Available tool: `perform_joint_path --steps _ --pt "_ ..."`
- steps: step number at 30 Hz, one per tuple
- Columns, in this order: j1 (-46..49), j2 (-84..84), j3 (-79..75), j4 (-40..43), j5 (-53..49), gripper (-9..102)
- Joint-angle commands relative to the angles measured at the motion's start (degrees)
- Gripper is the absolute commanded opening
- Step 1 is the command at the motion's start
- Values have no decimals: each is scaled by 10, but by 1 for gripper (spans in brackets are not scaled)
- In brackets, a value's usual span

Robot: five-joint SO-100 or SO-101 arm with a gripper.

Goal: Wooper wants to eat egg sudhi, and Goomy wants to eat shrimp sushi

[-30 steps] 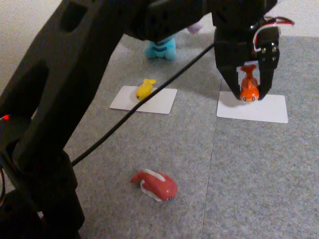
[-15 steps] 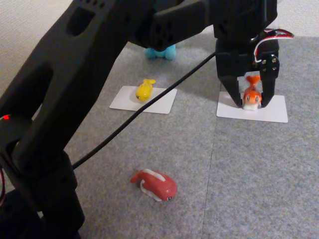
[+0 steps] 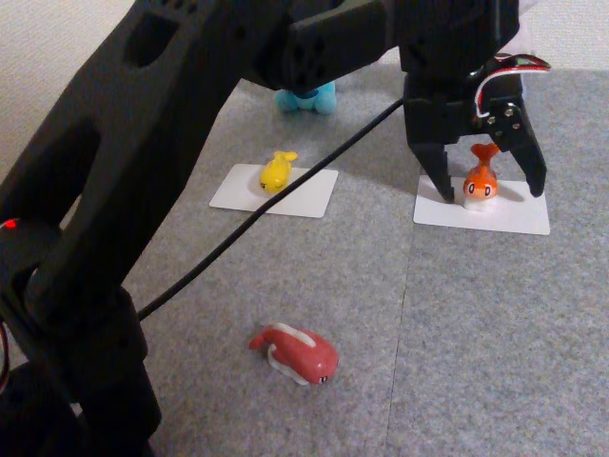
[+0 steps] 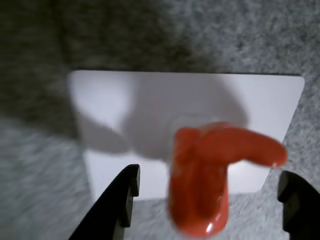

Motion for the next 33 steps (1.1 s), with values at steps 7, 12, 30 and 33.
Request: perform_joint_path --steps 7,12,30,33 --pt "-76 174 -36 125 70 33" --pt "-112 239 -30 180 114 33" --pt "-169 410 105 182 185 33" --pt "-198 461 169 181 197 33"
